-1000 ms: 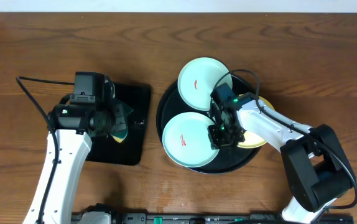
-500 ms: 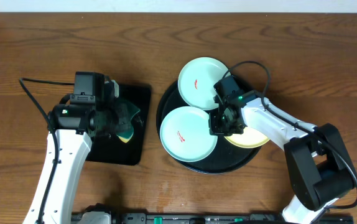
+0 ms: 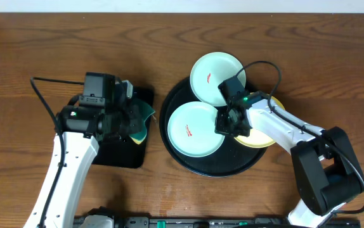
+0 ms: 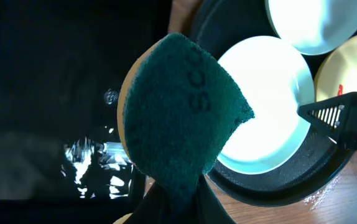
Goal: Clean dirty plates on tray and stack at the side
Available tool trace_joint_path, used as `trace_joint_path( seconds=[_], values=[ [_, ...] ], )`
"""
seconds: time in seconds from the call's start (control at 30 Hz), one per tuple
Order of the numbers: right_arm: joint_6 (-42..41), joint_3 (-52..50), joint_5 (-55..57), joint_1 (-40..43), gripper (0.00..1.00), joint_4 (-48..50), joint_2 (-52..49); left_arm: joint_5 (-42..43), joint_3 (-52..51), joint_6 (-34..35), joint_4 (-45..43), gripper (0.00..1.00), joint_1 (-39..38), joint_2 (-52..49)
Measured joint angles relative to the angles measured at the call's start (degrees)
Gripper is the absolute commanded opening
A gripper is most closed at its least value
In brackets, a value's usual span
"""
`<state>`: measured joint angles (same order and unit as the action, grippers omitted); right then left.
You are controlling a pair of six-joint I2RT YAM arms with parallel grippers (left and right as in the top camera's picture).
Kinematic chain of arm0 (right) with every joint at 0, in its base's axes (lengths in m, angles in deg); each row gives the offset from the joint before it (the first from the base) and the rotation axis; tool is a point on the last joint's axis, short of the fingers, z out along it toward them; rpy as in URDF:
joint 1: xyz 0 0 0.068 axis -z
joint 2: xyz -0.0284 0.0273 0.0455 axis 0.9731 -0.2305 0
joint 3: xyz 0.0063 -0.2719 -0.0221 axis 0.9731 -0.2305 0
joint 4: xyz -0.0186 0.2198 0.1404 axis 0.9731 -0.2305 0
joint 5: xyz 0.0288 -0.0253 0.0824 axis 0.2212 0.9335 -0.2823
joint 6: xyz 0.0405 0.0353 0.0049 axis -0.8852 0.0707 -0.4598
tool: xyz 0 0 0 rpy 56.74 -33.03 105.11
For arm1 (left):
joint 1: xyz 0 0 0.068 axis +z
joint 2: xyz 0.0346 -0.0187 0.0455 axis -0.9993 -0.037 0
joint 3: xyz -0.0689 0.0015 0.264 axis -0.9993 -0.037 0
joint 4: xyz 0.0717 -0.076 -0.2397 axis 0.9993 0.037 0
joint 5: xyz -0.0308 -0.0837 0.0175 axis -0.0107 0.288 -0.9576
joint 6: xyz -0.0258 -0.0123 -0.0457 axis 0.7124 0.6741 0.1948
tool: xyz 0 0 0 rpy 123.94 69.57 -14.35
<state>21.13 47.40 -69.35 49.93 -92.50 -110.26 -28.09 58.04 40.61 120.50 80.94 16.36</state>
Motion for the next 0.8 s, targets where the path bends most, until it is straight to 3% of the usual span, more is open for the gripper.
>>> trace_joint_path(
  seconds=[0.2, 0.3, 0.4, 0.6, 0.8],
  values=[
    [8.63, -0.07, 3.08, 0.07, 0.18, 2.23, -0.09, 0.07, 0.00, 0.00, -0.48, 0.07, -2.60, 0.00],
    [11.41, -0.07, 4.26, 0.04, 0.01, 3.21, -0.09, 0.07, 0.00, 0.37, -0.50, 0.07, -3.02, 0.00],
    [12.61, -0.07, 4.37, 0.07, 0.01, 3.85, 0.02, 0.04, 0.00, 2.14, -1.05, 0.07, -3.67, -0.02],
    [12.96, -0.07, 4.39, 0.04, 0.01, 4.20, 0.00, 0.00, -0.09, 8.24, -7.08, 0.07, -9.84, -2.54],
    [12.87, -0.07, 4.39, 0.04, 0.01, 4.37, 0.02, -2.93, -0.57, 17.62, -11.19, 0.08, -18.14, -11.17]
  ],
)
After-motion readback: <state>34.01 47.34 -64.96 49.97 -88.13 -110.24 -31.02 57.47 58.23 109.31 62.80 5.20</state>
